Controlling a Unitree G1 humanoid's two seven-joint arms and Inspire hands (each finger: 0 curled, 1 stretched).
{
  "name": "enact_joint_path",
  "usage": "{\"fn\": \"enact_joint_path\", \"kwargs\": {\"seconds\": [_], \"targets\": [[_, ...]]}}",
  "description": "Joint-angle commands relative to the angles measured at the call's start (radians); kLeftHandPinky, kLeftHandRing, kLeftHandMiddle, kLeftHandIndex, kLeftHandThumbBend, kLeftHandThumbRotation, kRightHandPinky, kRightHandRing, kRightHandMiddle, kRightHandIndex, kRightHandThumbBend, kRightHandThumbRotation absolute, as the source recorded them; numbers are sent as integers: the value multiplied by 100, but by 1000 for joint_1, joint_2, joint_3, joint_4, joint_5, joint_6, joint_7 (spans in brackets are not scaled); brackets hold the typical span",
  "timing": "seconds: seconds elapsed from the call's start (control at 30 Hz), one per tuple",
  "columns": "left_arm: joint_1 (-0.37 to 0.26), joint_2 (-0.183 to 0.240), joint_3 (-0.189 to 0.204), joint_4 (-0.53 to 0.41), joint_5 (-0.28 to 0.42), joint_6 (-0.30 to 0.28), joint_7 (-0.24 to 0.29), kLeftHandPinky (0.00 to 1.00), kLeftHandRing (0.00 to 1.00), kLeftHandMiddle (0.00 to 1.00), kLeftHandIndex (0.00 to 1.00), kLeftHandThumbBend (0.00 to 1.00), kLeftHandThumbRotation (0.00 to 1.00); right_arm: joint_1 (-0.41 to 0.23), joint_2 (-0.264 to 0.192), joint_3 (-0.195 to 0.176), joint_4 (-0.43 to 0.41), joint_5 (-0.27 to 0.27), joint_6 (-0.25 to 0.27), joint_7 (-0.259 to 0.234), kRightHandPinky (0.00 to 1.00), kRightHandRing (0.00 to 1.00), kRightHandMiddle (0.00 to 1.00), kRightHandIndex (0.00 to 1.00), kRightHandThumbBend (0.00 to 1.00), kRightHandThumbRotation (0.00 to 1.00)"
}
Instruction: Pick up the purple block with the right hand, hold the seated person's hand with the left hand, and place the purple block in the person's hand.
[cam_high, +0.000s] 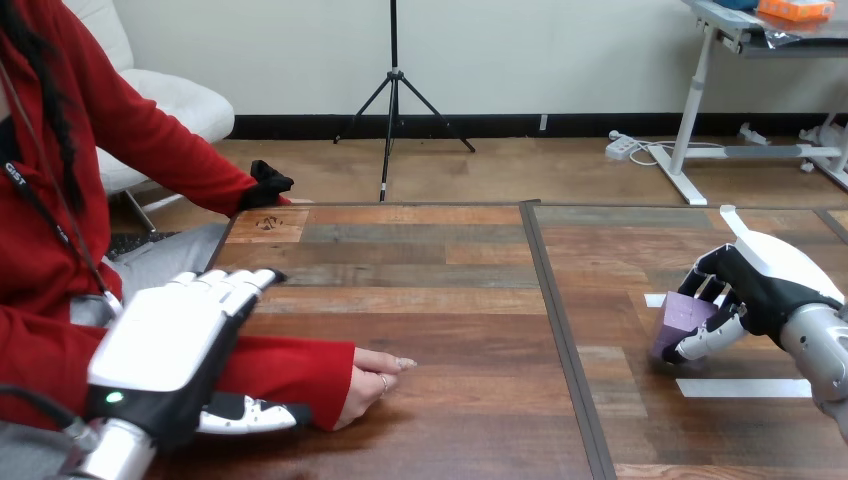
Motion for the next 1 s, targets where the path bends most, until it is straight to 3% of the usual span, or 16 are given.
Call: {"fn": "enact_joint_path", "kwargs": {"seconds": [0.0,0.5,0.97], "targets": [[-104,51,-34,26,12,-12,2,88,87,86,86,100,58,-53,6,-22,-29,15,3,-19,40,46,51,50,70,0],[-183,70,-101,100,-8,-8,-38,86,85,85,83,100,53,-46,5,-28,-52,22,9,-14,39,45,49,50,70,0],[-236,77,-166,134,27,25,-72,88,86,85,83,100,48,-39,5,-35,-58,41,5,-14,40,46,50,50,70,0]]}}
